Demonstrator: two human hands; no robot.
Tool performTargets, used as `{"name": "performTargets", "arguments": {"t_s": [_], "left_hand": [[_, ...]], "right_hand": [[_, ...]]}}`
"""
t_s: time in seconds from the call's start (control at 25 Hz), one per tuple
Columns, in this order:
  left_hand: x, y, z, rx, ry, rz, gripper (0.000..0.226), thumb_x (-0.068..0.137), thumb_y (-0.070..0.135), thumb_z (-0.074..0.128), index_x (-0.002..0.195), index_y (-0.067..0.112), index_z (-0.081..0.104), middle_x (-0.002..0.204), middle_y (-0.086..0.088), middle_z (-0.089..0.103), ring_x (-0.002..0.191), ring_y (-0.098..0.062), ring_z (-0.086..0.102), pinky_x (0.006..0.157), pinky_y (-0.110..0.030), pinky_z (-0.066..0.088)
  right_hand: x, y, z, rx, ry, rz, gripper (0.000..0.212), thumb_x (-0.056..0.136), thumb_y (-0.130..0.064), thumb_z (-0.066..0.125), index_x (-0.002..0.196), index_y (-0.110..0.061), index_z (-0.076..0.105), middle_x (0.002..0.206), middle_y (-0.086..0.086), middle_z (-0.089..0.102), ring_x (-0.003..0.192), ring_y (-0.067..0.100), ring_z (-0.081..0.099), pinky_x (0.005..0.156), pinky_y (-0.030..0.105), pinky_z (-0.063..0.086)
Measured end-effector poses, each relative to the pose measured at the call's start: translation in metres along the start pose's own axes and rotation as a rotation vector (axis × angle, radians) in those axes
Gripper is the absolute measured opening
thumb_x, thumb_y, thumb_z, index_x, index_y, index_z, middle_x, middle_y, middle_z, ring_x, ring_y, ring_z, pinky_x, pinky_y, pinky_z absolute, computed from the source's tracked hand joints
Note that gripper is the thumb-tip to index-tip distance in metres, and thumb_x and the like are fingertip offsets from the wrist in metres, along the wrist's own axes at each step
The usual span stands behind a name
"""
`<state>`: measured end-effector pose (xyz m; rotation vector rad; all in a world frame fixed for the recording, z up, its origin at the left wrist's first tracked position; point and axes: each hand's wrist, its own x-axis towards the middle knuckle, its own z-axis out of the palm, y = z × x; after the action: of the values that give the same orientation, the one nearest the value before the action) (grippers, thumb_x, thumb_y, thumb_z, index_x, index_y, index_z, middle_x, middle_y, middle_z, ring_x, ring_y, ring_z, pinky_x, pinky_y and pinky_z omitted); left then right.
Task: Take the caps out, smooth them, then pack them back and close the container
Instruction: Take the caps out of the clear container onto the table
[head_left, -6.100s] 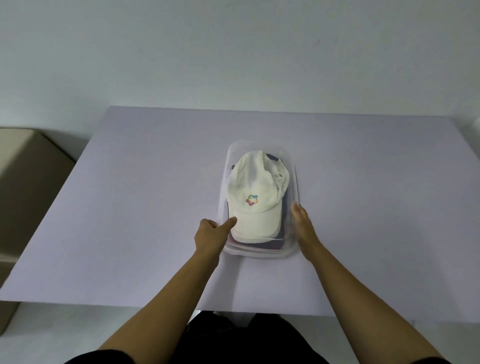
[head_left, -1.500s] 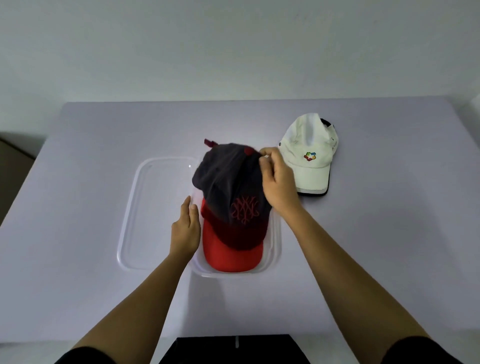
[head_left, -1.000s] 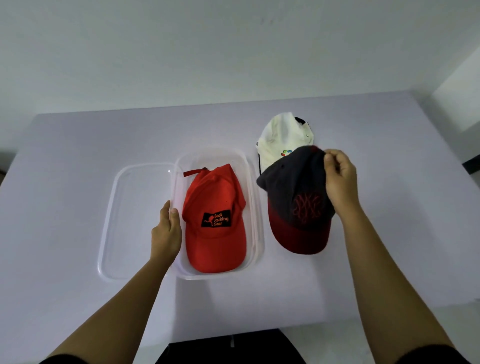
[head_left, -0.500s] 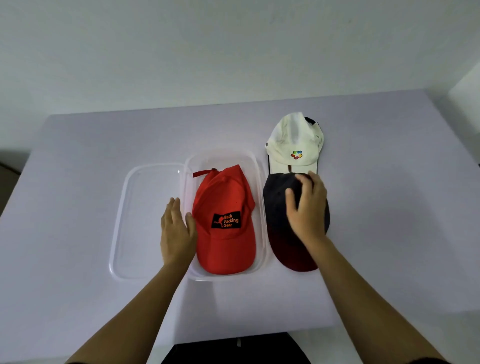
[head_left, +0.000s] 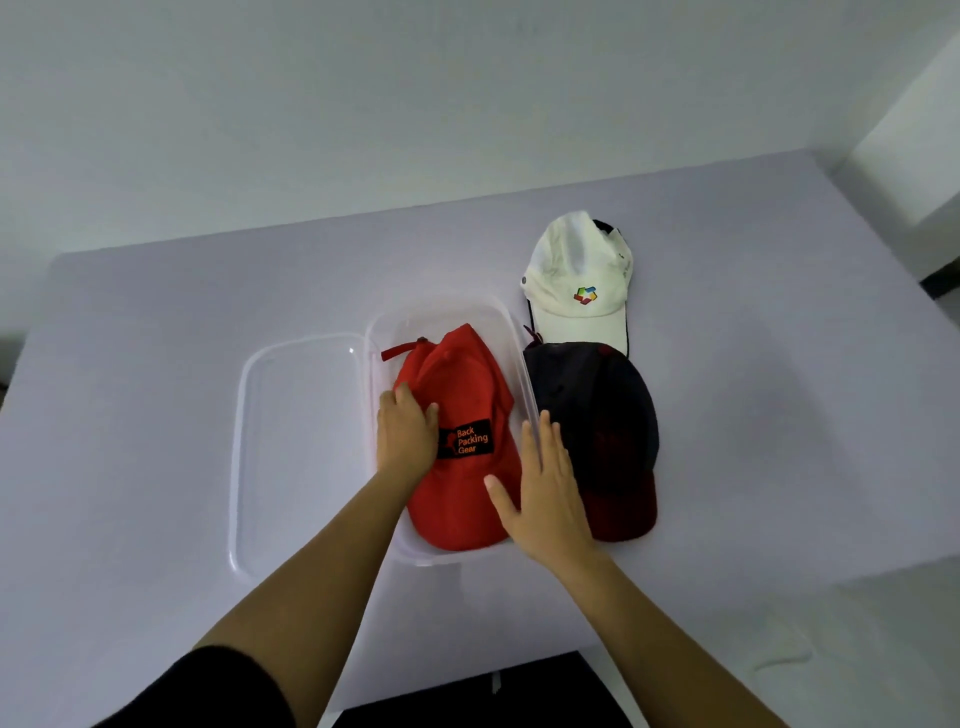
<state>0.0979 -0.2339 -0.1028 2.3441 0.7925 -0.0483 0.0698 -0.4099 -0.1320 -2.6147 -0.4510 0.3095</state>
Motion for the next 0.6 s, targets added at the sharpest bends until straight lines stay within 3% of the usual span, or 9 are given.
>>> {"name": "performTargets", "arguments": {"t_s": [0.12,0.24,0.4,0.52,0.6], "left_hand": [[0.003,0.008,-0.012,-0.005,0.028,0.056,0.03,0.099,0.023,0.04,0.109,-0.002,0.054,0.11,-0.024,0.052,0.096,-0.038,0.056,0.078,-0.035,0.039],[-0.006,0.022,-0.037,-0.031,0.051,0.109,0.025,0.101,0.026,0.034,0.099,0.006,0.047,0.092,-0.02,0.057,0.086,-0.038,0.055,0.071,-0.036,0.036],[-0.02,0.066,-0.085,-0.152,0.174,0.214,0.021,0.101,0.028,0.034,0.088,0.012,0.037,0.068,-0.005,0.05,0.066,-0.027,0.047,0.062,-0.033,0.034],[-0.028,0.122,-0.106,-0.27,0.28,0.382,0.024,0.099,0.027,0.04,0.081,0.012,0.04,0.057,0.007,0.041,0.054,-0.004,0.045,0.05,-0.015,0.033],[-0.029,0.166,-0.101,-0.346,0.304,0.462,0.025,0.099,0.027,0.043,0.079,0.012,0.043,0.055,0.009,0.039,0.05,0.003,0.045,0.049,-0.01,0.033]], "right_hand": [[0.0,-0.003,-0.004,0.024,-0.001,0.024,0.085,0.085,-0.064,0.02,0.148,-0.012,-0.001,0.154,0.004,-0.017,0.14,0.015,-0.016,0.117,0.035,0.003],[0.0,-0.013,-0.017,0.077,0.026,0.018,0.085,0.084,-0.066,0.015,0.148,-0.012,0.002,0.157,0.007,-0.011,0.14,0.014,-0.016,0.117,0.036,0.003],[0.012,-0.036,-0.051,0.325,0.119,-0.028,0.08,0.09,-0.059,0.036,0.149,-0.018,0.001,0.159,0.0,-0.008,0.144,0.009,-0.01,0.116,0.029,0.003],[0.035,-0.039,-0.092,0.7,0.167,0.032,0.088,0.083,-0.059,0.048,0.149,-0.025,0.0,0.159,-0.005,0.002,0.144,0.005,0.003,0.116,0.027,0.014],[0.05,-0.022,-0.126,0.892,0.191,0.047,0.084,0.08,-0.06,0.052,0.146,-0.031,0.011,0.151,-0.012,0.022,0.137,0.003,0.025,0.109,0.018,0.031]]}}
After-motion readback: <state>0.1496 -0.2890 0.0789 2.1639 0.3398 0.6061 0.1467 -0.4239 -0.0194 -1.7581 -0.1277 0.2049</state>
